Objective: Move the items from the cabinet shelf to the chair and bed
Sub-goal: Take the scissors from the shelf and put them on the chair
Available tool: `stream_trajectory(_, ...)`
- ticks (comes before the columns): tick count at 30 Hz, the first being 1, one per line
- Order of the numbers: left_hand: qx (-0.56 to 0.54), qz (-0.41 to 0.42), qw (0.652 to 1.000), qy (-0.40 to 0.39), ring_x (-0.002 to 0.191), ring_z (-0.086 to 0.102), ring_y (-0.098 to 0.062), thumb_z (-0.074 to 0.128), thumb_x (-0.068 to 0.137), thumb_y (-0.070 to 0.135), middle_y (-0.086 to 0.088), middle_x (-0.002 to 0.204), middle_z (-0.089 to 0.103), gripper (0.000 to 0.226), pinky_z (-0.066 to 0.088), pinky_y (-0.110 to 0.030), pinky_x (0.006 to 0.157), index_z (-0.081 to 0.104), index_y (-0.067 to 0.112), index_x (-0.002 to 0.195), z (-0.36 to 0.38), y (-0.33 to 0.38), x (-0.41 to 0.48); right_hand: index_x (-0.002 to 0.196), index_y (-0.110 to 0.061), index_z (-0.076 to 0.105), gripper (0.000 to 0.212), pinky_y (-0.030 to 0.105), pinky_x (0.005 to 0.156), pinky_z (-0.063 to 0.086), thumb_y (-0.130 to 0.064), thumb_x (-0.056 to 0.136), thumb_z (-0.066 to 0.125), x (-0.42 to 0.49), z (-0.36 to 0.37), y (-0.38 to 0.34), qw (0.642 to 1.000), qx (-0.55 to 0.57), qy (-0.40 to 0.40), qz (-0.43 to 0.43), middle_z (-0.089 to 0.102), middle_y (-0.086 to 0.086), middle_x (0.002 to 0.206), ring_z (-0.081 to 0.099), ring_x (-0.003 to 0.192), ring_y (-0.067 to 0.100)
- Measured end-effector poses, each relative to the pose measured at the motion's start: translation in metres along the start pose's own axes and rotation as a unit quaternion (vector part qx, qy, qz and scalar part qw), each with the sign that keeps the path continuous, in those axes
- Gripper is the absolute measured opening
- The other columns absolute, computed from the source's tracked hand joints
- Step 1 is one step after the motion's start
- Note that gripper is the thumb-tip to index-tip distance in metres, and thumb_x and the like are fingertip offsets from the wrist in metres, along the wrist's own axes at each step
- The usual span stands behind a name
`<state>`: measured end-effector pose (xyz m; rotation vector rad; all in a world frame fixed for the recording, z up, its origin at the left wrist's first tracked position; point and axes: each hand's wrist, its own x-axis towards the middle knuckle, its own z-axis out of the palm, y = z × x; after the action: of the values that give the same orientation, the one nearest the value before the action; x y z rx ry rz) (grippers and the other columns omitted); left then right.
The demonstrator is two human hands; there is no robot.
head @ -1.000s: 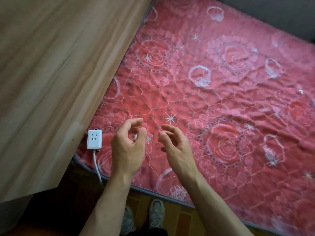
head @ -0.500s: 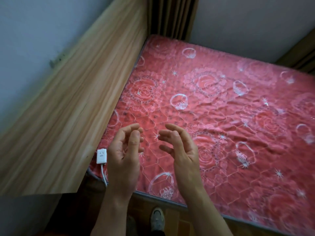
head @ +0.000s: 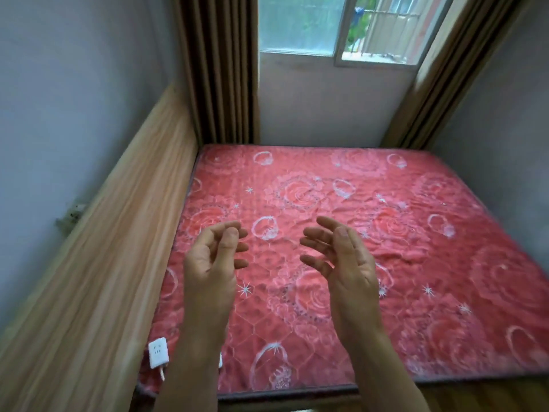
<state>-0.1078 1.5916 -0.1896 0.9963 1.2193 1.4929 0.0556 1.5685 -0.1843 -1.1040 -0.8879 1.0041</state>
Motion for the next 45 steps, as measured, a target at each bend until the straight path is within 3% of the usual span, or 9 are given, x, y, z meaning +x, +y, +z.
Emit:
stream_trajectory(3,-0.021,0.011,0.999,-0.047,0.087,0.067,-0.018,0.056,0.096,0.031,-0.002,0.098,0.074,0.019,0.053,-0.032,0.071,0.071,0.020,0.101,0.020,0.012,-0.001,0.116,-0.021,0.068,0.037,0.040,0.086,0.059,-0.047,0.098,0.051,-0.012,-0.015,-0.020,0.998,-0.018,0.040,-0.034,0.075,0.007,0.109,0.072,0.105,0.026)
stream_trajectory(12,-0.048,-0.014,0.977,-0.207,0.087,0.068,-0.015,0.052,0.102,0.016,-0.003,0.098,0.074,0.017,0.054,-0.031,0.072,0.068,0.013,0.106,0.100,0.020,-0.056,0.113,-0.021,0.069,0.035,0.041,0.084,0.058,-0.048,0.095,0.056,-0.069,-0.098,-0.060,0.977,-0.015,0.202,-0.070,0.076,0.010,0.106,0.072,0.100,0.026)
stream_trajectory(17,-0.045,-0.015,0.953,-0.299,0.082,0.067,-0.014,0.052,0.101,0.014,-0.002,0.094,0.075,0.017,0.056,-0.023,0.066,0.069,0.014,0.105,0.156,0.023,-0.115,0.114,-0.019,0.068,0.035,0.035,0.083,0.059,-0.040,0.092,0.051,-0.113,-0.160,-0.087,0.957,-0.012,0.269,-0.105,0.076,0.007,0.103,0.073,0.099,0.023)
stream_trajectory(25,-0.045,-0.018,0.911,-0.409,0.086,0.068,-0.021,0.053,0.101,0.014,-0.009,0.099,0.075,0.017,0.056,-0.032,0.070,0.070,0.012,0.104,0.257,0.021,-0.248,0.114,-0.022,0.070,0.034,0.036,0.083,0.056,-0.047,0.095,0.057,-0.195,-0.295,-0.131,0.919,0.001,0.366,-0.146,0.074,0.011,0.108,0.072,0.100,0.021)
stream_trajectory(28,-0.041,-0.012,0.890,-0.453,0.085,0.068,-0.019,0.054,0.100,0.015,-0.008,0.099,0.076,0.017,0.056,-0.028,0.068,0.070,0.014,0.104,0.295,0.021,-0.302,0.112,-0.022,0.071,0.034,0.035,0.082,0.057,-0.045,0.090,0.058,-0.231,-0.349,-0.149,0.900,0.012,0.406,-0.162,0.075,0.012,0.106,0.072,0.098,0.023)
stream_trajectory(31,-0.048,-0.002,0.868,-0.493,0.084,0.069,-0.017,0.054,0.099,0.016,-0.008,0.100,0.076,0.018,0.058,-0.024,0.066,0.070,0.012,0.105,0.332,0.021,-0.358,0.111,-0.022,0.071,0.044,0.035,0.081,0.057,-0.056,0.084,0.065,-0.272,-0.401,-0.168,0.872,0.022,0.452,-0.186,0.075,0.008,0.103,0.071,0.095,0.020)
stream_trajectory(33,-0.051,-0.003,0.851,-0.522,0.082,0.069,-0.015,0.053,0.100,0.014,-0.009,0.099,0.075,0.018,0.058,-0.022,0.065,0.070,0.010,0.105,0.356,0.020,-0.394,0.111,-0.018,0.070,0.038,0.035,0.081,0.056,-0.049,0.090,0.062,-0.301,-0.433,-0.179,0.854,0.026,0.482,-0.194,0.074,0.008,0.102,0.070,0.094,0.020)
stream_trajectory(39,-0.046,-0.026,0.804,-0.593,0.086,0.069,-0.020,0.057,0.099,0.018,-0.008,0.098,0.075,0.015,0.055,-0.040,0.074,0.072,0.016,0.101,0.423,0.007,-0.480,0.111,-0.016,0.068,0.031,0.031,0.077,0.057,-0.041,0.097,0.055,-0.361,-0.502,-0.200,0.809,0.010,0.549,-0.208,0.074,0.006,0.096,0.069,0.093,0.021)
stream_trajectory(45,-0.053,-0.069,0.751,-0.655,0.087,0.068,-0.019,0.056,0.098,0.021,-0.010,0.100,0.075,0.018,0.052,-0.031,0.071,0.072,0.015,0.104,0.488,-0.012,-0.542,0.115,-0.021,0.070,0.039,0.032,0.080,0.058,-0.045,0.091,0.049,-0.396,-0.568,-0.209,0.763,-0.039,0.615,-0.194,0.076,0.004,0.102,0.072,0.099,0.022)
